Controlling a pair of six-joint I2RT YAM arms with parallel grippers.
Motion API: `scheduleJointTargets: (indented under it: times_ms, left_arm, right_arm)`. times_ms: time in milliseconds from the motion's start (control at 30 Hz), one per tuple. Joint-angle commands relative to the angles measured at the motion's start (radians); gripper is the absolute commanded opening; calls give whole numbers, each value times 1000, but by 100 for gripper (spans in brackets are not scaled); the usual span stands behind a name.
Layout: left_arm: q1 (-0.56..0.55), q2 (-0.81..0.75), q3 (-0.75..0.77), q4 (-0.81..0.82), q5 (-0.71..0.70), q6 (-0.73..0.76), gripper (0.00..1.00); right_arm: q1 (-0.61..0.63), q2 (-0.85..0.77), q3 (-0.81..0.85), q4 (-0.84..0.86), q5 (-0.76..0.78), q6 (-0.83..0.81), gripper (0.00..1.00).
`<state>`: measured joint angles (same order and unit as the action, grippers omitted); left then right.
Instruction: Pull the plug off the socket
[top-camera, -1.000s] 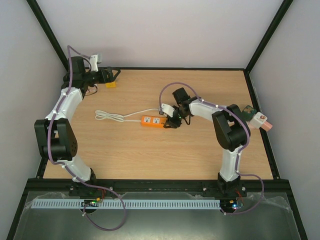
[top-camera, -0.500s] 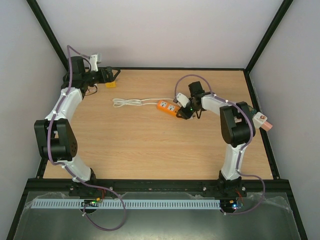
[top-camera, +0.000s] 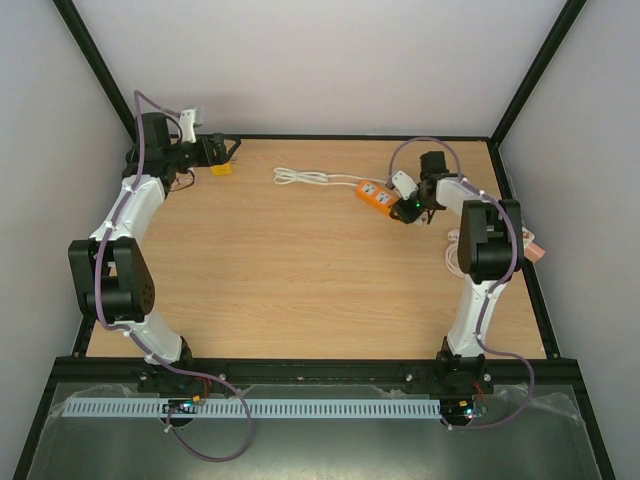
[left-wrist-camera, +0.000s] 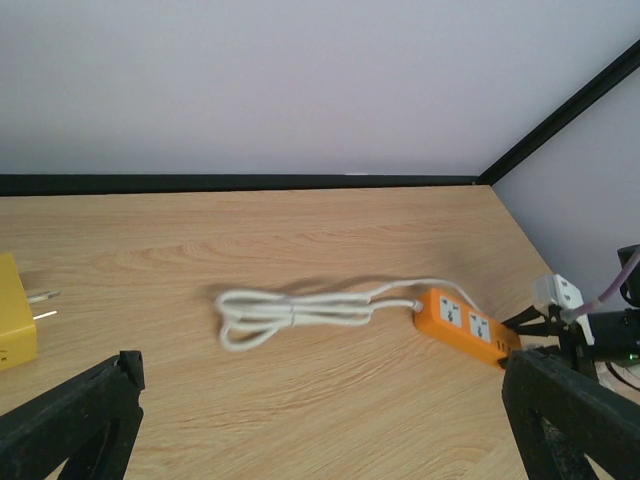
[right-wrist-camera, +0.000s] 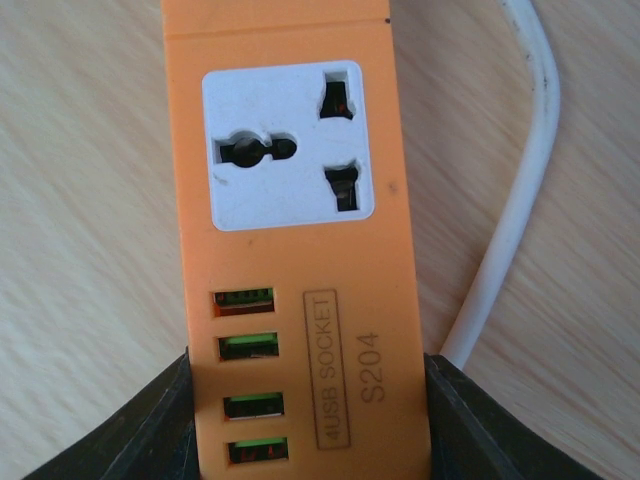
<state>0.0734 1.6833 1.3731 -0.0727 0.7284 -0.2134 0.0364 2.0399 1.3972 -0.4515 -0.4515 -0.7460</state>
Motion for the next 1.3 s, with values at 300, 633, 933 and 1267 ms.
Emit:
scheduleJointTargets:
  times_ms: [300, 633, 933, 1267]
  left_arm:
    - [7, -43, -11, 25, 3, 5, 100]
    - [8, -41, -10, 38, 5, -9, 100]
    - [8, -63, -21, 34, 0, 17, 100]
    - [9, -57, 36, -10, -35, 87, 100]
  right_arm:
    - [-215, 137, 106, -193, 233, -166, 41]
    - [-286, 213, 218, -170, 291, -150, 45]
    - [-286, 126, 254, -229, 205, -115, 85]
    - [-284, -99, 192, -434, 7, -105, 93]
